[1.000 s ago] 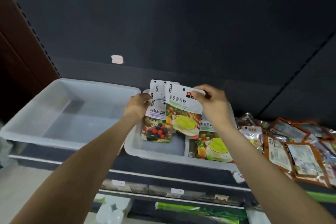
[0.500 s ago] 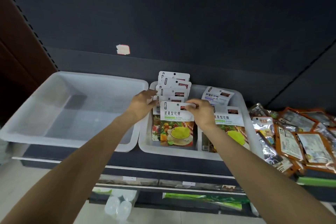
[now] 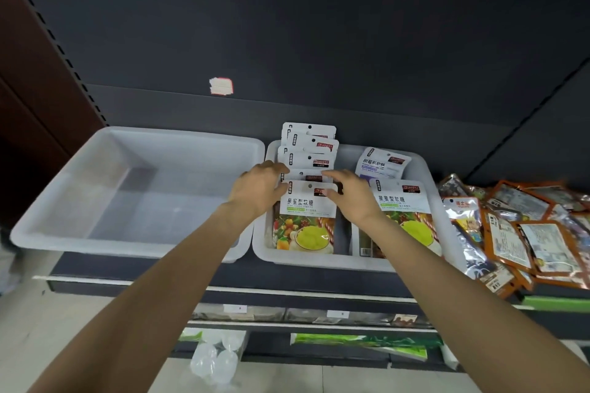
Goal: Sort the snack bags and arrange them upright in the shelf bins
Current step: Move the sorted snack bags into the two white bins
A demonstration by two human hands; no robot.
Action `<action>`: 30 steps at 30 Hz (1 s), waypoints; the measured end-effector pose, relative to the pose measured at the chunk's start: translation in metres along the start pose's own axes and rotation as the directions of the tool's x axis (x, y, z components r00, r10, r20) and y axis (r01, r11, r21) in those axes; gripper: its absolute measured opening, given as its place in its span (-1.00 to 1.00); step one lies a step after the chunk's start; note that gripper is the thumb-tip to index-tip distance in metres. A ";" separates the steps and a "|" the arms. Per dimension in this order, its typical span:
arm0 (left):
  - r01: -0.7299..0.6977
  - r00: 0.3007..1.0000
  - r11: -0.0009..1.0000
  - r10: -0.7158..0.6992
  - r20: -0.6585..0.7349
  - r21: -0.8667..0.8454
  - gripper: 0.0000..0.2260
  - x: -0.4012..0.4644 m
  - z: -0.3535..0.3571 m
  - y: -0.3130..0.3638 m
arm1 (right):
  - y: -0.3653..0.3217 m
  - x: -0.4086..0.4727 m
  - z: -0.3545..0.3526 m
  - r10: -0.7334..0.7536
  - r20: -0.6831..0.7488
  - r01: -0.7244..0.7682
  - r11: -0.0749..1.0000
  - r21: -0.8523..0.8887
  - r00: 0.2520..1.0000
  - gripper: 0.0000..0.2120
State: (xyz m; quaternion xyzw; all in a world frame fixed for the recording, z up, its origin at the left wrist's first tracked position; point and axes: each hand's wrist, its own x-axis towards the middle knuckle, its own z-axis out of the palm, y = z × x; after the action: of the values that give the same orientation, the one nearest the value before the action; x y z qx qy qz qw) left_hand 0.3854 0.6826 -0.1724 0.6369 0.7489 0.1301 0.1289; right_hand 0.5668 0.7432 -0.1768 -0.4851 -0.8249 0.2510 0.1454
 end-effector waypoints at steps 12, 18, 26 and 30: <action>-0.185 0.982 0.967 0.177 -0.059 -0.178 -0.77 -0.014 -0.006 0.090 | 0.036 -0.068 -0.079 -0.020 -0.255 0.013 0.999 -0.029 0.967 -0.80; -0.298 0.955 0.947 0.296 -0.033 -0.120 -0.75 -0.011 0.019 0.194 | 0.099 -0.125 -0.138 0.037 -0.267 -0.067 0.992 -0.105 0.963 -0.77; -0.442 0.892 0.897 0.441 -0.104 0.008 -0.76 -0.047 0.086 0.392 | 0.219 -0.226 -0.227 0.212 -0.311 -0.260 0.958 -0.121 0.927 -0.72; -0.523 0.851 0.852 0.524 0.030 -0.034 -0.76 -0.053 0.124 0.479 | 0.289 -0.280 -0.268 0.308 -0.314 -0.358 0.926 -0.117 0.898 -0.68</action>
State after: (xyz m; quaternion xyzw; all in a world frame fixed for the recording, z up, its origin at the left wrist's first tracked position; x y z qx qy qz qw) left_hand 0.8789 0.7083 -0.1150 0.8173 0.5431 0.1575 0.1108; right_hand 1.0424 0.6884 -0.1135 -0.6617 -0.7175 0.1262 0.1773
